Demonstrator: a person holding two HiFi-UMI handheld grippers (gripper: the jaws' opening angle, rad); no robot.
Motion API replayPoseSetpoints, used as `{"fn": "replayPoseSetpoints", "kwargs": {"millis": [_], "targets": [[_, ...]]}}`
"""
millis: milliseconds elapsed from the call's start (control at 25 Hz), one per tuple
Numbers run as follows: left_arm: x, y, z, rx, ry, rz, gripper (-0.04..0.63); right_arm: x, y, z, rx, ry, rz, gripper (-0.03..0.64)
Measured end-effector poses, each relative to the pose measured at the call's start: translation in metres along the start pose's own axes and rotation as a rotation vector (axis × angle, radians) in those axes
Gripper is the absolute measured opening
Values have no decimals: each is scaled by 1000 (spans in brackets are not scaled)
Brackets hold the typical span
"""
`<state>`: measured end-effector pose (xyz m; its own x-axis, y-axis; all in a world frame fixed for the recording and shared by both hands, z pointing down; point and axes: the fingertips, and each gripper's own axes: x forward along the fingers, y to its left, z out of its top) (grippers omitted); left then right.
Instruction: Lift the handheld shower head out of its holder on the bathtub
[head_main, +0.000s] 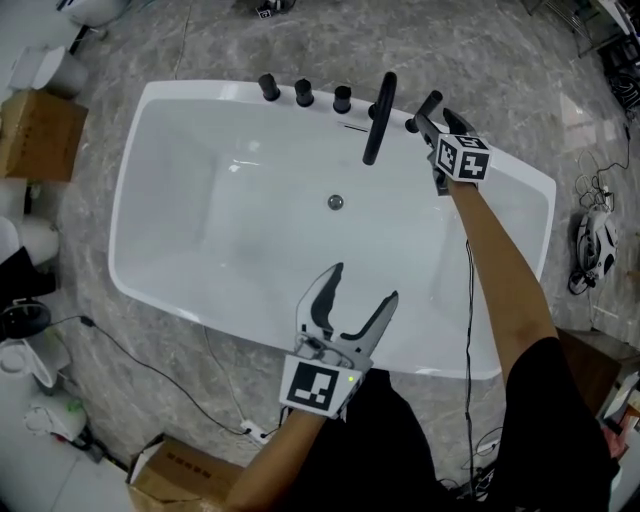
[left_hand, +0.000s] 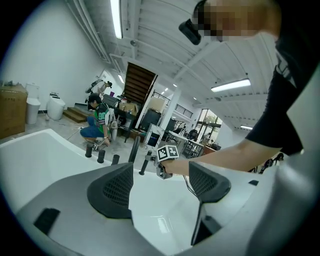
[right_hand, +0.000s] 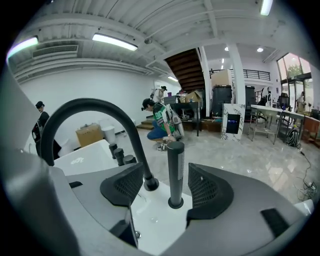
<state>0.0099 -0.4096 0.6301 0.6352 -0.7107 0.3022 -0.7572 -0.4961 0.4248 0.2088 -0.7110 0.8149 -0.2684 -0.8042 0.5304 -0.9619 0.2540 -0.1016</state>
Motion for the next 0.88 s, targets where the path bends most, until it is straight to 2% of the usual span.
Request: {"fn": "replayPoseSetpoints", "kwargs": {"millis": [280, 560, 600, 680, 720, 760, 840, 880], "targets": [[-1, 2, -4, -15, -6, 14, 324, 14, -6, 6, -1, -17, -27, 250], [-5, 13, 8, 21, 13, 24, 324, 27, -12, 15, -15, -28, -35, 244], [-5, 15, 6, 17, 22, 26, 324, 28, -15, 16, -23, -25, -43, 221], [-4, 18, 2, -3, 33, 28, 322, 29, -19, 16, -33, -19, -58, 117], [-4, 19, 0, -11, 31, 29, 319, 29, -19, 16, -29, -19, -59, 115], [-4, 19, 0, -15, 27, 31, 296, 29, -19, 16, -23, -20, -56, 115], [-5, 18, 1, -15, 19, 36, 167, 29, -18, 15, -16, -23, -53, 115], [-4, 18, 2, -14, 18, 36, 135, 29, -18, 15, -11, -24, -54, 115]]}}
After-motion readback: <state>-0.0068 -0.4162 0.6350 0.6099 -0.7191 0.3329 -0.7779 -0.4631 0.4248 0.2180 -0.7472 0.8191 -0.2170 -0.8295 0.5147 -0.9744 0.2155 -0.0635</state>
